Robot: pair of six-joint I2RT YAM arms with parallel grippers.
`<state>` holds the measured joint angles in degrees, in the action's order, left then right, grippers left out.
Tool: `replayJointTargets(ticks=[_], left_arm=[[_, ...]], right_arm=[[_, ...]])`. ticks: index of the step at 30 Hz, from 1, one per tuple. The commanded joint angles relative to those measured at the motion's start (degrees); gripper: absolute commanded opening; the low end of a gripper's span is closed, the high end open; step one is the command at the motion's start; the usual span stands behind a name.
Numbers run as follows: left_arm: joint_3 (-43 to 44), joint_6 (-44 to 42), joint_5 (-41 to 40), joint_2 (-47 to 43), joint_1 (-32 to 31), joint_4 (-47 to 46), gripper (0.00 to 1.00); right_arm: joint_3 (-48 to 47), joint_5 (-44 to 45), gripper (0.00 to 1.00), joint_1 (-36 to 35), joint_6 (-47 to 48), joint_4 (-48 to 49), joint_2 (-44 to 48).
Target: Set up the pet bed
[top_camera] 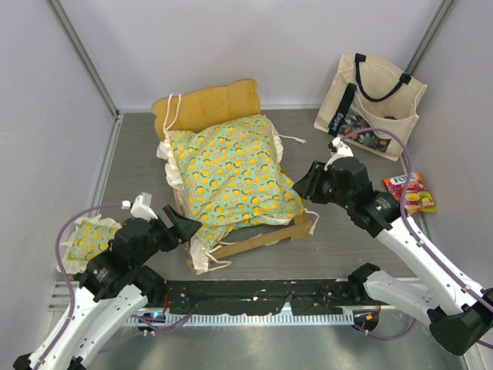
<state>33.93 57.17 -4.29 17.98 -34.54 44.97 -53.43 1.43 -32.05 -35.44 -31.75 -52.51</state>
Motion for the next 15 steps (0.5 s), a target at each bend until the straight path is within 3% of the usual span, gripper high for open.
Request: replayJointTargets(ticks=[1,4,10,13,15], left_arm=[[-1.7,5.1,5.6,0.3,0.0,0.0,0.82],[-3.5,6.0,9.5,3.1,0.0,-4.4,0.78],[-2.4,3.7,9.9,7.0,-0.1,-3.6,0.75],[-3.3,3.3,10.4,9.3,-0.1,-5.8,0.70],[-4.3,3.4,11.8,10.7,-0.4,-8.7,0.62]], right_arm=[[-1.3,-3.6,0.42,-0.6,0.6,0.5,-1.5],[-1.9,-4.2,0.42,-1.3,0.0,1.2,-2.2],[-1.9,-3.6,0.42,-2.6,-1.5,2.5,-3.0],[-1.8,-4.2,0.42,-3.6,-2.1,4.0,-3.9],[-1.9,-4.4,0.42,-4.9,-2.1,4.5,-4.5]])
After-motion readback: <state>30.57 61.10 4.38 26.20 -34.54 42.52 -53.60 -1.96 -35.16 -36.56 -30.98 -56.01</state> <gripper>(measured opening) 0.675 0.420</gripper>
